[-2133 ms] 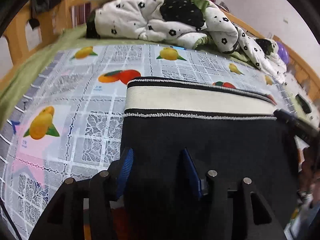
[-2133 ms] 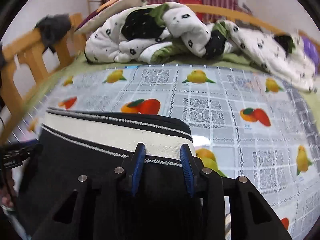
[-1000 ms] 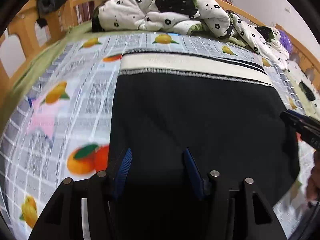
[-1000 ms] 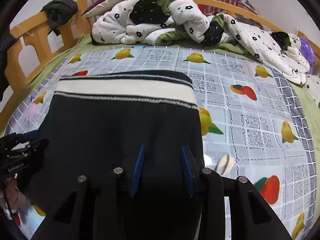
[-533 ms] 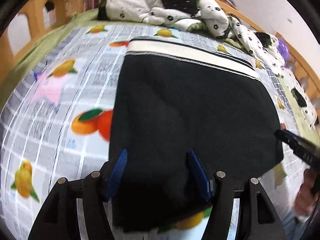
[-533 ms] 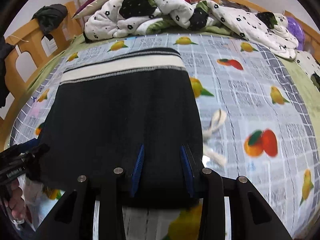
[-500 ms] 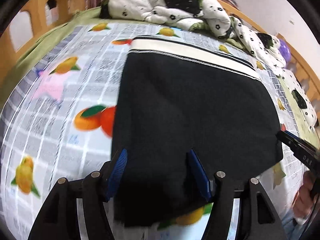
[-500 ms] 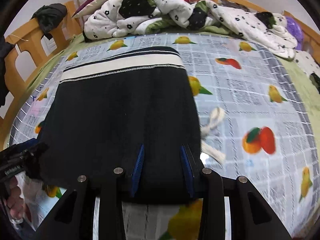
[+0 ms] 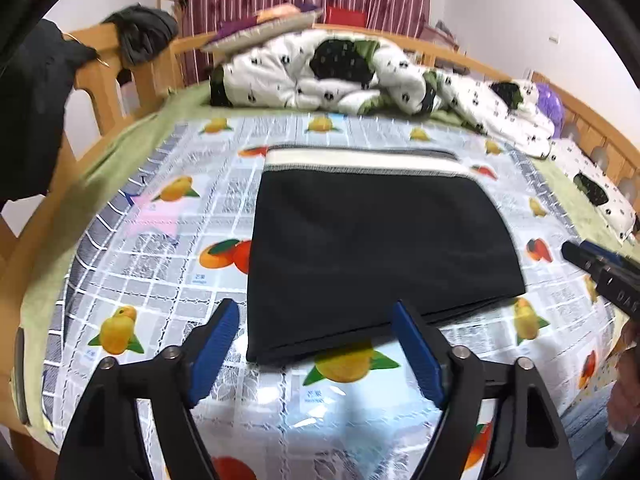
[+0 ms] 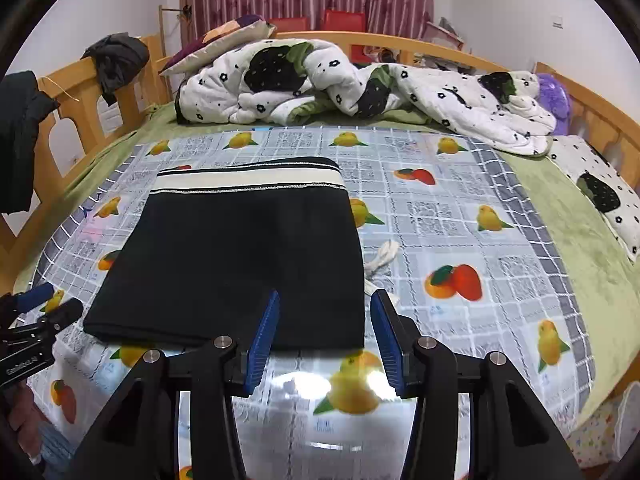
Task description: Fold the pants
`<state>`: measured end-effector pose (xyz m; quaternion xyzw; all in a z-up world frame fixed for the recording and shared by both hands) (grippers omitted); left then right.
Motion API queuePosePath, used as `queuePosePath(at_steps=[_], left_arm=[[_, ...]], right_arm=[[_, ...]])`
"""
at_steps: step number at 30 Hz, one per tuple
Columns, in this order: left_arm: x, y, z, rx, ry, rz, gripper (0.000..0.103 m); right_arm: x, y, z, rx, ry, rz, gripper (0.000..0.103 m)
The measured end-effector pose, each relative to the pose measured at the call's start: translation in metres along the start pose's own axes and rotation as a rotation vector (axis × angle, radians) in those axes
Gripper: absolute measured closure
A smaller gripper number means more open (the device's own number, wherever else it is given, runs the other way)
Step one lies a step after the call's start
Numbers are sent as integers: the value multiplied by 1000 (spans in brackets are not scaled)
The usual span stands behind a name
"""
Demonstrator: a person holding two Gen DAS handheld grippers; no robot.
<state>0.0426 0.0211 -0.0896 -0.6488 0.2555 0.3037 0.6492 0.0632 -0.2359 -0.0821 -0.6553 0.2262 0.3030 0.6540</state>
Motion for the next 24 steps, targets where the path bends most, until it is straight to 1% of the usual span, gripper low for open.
queuePosePath(at_steps=[2, 3, 4, 6, 7, 8, 10, 13, 19, 24], left_arm=[[-14, 3, 1, -20, 3, -32, 19], [-19, 5, 0, -20, 6, -37, 18], [-23, 6, 0, -22, 13, -42, 18], [-30, 10, 0, -37, 37, -48, 18], [-33, 11, 0, -45, 43, -49, 18], [-35, 12, 0, -54, 40, -51, 18], [-38, 15, 0, -56, 22, -66, 18], [-41, 21, -3, -36, -10, -78, 18], [-44, 29, -7, -22, -16, -75, 18], [-48, 30, -7, -21, -18, -87, 18]], right_arm=[[-11, 4, 1, 10, -35, -9, 44], [-16, 6, 2, 16, -47, -20, 26], [-23, 8, 3, 18, -45, -46, 16], [-34, 11, 7, -7, -16, -86, 15], [-38, 12, 10, -25, 0, -90, 10], [-40, 14, 12, -38, 12, -92, 7], [-45, 19, 15, -43, 24, -95, 7], [-49, 26, 13, -30, 15, -86, 7], [-58, 36, 12, -25, 20, -87, 7], [-60, 40, 14, -23, 24, -90, 7]])
Point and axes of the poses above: each gripper's, at about its wrist camera, not at the fingertips, and x roughly the way its jaws point, z to its left, y to its underside, the point moved 3 cm from there along x, roughly the way its jaws point, and after that the axes turned 7 degrees about -y, right-handed, at the moved point
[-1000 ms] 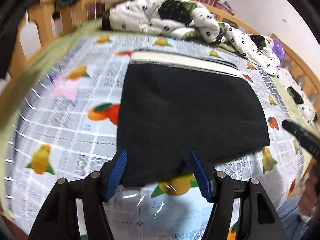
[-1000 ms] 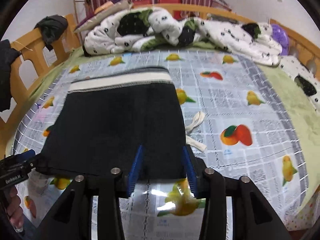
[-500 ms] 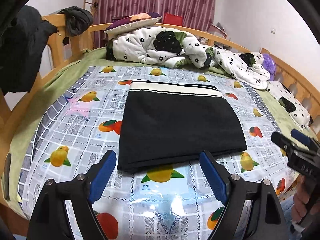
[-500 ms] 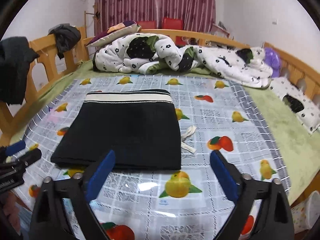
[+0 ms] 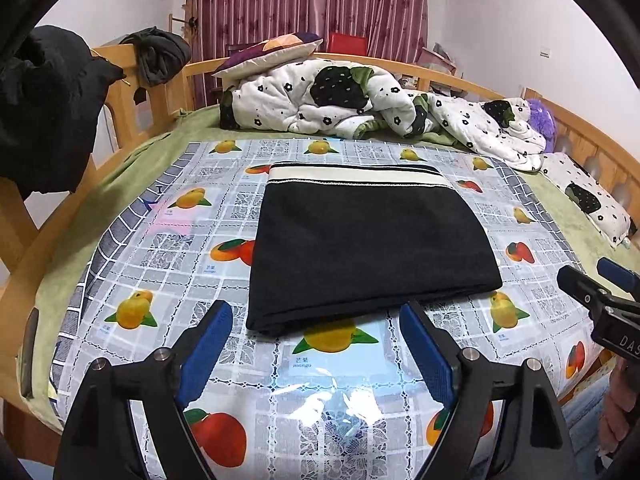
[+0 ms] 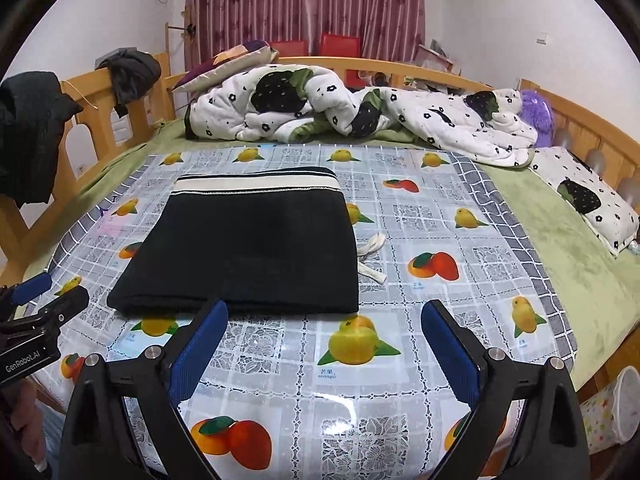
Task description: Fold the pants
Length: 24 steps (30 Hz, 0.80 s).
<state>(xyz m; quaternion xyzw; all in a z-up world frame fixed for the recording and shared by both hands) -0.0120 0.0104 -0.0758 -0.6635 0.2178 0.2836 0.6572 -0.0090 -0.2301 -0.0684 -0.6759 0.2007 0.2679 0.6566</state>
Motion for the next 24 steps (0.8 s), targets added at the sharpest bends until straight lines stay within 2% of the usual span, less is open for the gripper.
queuePosePath(at_steps=[24], left_arm=[[-4, 0, 4, -16, 11, -3, 18]], right_arm=[[-1, 3, 2, -17, 22, -2, 7]])
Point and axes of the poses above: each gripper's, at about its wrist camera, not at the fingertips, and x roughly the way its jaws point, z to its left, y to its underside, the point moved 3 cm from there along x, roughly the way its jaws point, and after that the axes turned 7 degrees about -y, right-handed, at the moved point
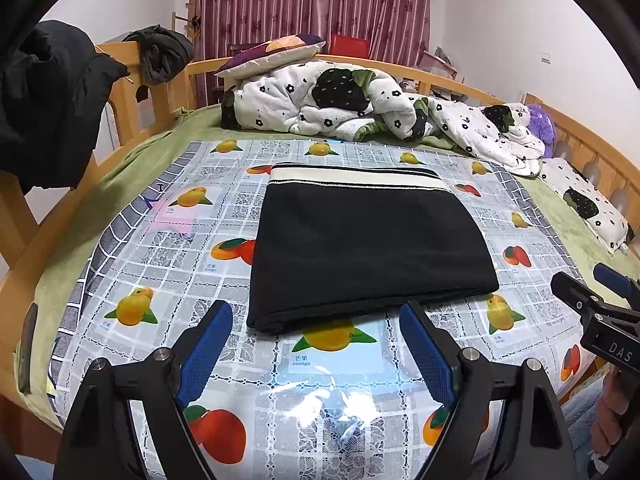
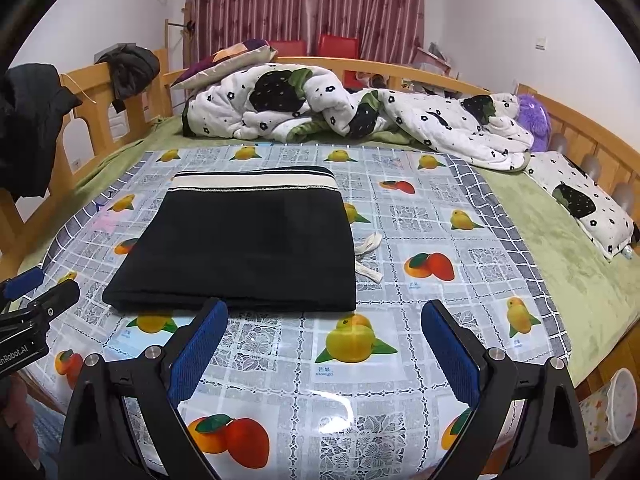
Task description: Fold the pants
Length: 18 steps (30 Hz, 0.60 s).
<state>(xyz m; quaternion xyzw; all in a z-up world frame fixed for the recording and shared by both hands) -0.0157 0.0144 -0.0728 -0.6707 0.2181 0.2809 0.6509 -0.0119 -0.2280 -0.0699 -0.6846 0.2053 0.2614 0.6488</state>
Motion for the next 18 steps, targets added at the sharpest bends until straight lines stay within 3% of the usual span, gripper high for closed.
queuePosePath(at_steps=[18], left_arm=[[0, 0, 0, 2, 1, 0, 18]], right_arm=[[-4, -2, -5, 20, 13, -12, 7]])
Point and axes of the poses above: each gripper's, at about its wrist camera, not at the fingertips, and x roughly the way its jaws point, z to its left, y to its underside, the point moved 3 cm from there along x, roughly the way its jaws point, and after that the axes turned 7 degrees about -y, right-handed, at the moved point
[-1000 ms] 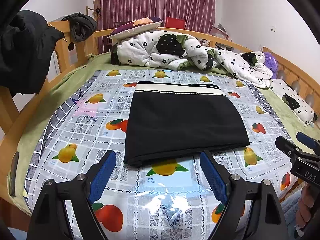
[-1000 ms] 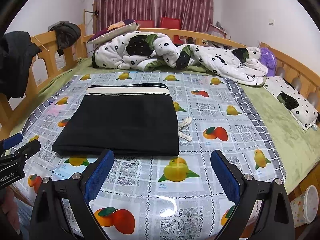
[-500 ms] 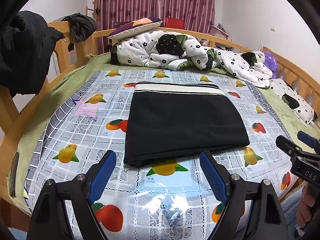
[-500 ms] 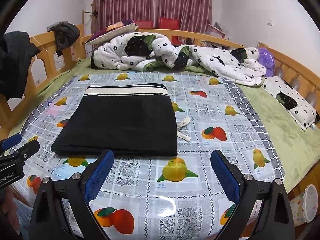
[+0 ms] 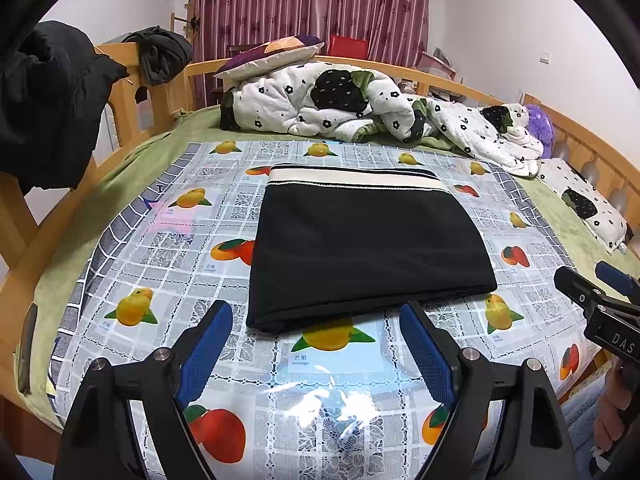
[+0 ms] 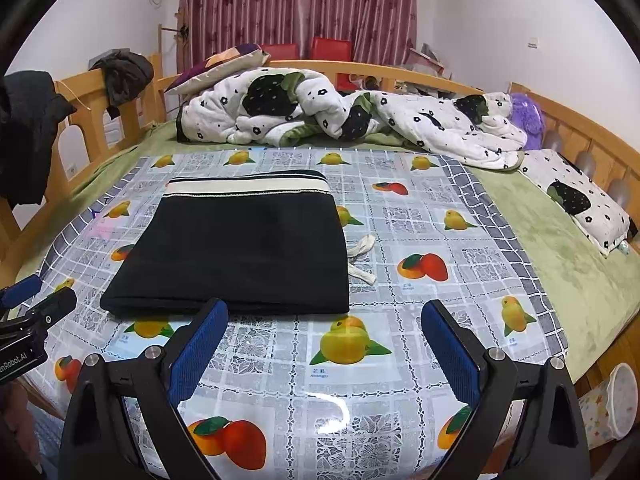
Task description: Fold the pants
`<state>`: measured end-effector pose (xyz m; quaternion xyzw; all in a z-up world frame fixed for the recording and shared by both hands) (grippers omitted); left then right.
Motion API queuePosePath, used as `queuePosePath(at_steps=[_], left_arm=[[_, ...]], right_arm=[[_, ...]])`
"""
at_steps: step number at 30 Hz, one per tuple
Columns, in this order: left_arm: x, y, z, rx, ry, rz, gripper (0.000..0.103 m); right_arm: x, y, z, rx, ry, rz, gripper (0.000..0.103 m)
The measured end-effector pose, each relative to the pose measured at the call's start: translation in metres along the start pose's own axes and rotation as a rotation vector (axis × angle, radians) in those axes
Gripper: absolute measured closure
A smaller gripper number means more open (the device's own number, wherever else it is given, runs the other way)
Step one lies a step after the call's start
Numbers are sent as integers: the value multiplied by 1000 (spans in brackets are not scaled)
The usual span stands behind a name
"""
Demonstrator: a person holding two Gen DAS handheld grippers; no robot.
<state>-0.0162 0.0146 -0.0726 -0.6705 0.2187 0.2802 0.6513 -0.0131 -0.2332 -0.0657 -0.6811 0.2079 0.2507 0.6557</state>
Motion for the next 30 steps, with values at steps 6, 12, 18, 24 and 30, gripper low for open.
queuePosePath(at_steps=[6, 12, 18, 24, 30], left_arm=[[-1, 0, 1, -1, 1, -3, 18], [0, -1, 3, -2, 4, -2, 18], [-2, -1, 3, 0, 7, -11, 18], [-3, -1, 4, -1, 10, -1, 18], [-1, -2, 7, 0, -22, -1, 18]], right_arm=[[-1, 1, 0, -1, 4, 0, 7], [-1, 1, -1, -2, 3, -1, 7], [-1, 0, -1, -3, 9, 0, 7], [-1, 0, -3, -8, 11, 0, 7], [-1, 0, -5, -11, 22, -1, 7]])
Point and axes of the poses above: each gripper's, at about its wrist camera, not at the fingertips, and x roughly the way its jaws point, z to its left, y to its underside, the point moved 3 cm from there along x, roughly the way its jaws point, and after that the axes turned 7 degrees about -y, right-handed, at the moved point
